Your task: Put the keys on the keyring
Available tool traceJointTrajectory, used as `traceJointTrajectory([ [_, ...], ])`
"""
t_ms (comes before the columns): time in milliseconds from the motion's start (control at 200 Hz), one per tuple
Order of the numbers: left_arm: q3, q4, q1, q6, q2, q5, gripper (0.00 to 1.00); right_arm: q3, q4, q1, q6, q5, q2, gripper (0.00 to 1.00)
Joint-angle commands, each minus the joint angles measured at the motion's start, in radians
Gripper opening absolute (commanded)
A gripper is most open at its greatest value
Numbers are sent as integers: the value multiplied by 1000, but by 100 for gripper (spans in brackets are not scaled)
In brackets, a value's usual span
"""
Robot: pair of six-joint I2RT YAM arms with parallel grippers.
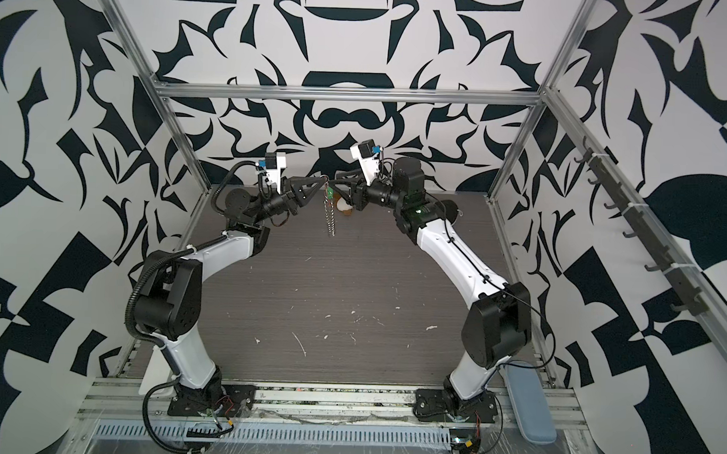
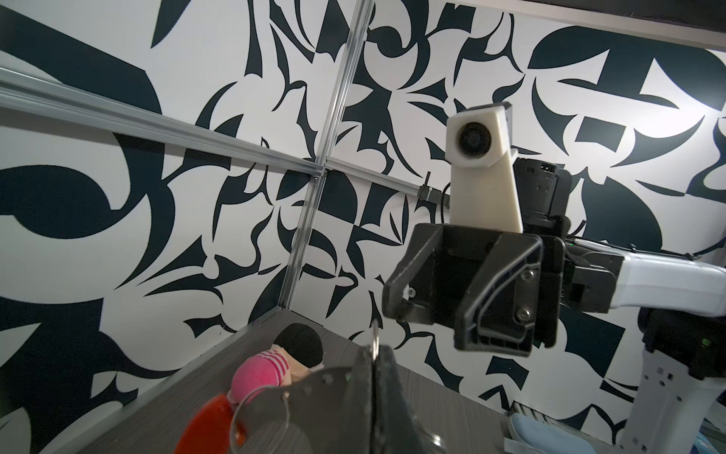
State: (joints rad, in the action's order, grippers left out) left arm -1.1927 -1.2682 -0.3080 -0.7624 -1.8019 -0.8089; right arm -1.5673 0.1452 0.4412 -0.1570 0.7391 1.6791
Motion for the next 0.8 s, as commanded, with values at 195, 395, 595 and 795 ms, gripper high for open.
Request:
traceJointTrajectory([
  [195, -37, -79, -3, -31, 12, 29, 0, -72, -59, 36, 80, -19, 24, 10],
  [395, -49, -93, -5, -42, 3, 41, 0, -64, -69, 64, 91, -16, 23, 1],
  [595, -59, -110, -4, -64, -4, 63, 0, -53, -81, 76, 100, -27, 21, 1],
  [795, -57, -130, -4, -80, -8, 56, 0, -16, -95, 66, 112, -99, -35, 9],
])
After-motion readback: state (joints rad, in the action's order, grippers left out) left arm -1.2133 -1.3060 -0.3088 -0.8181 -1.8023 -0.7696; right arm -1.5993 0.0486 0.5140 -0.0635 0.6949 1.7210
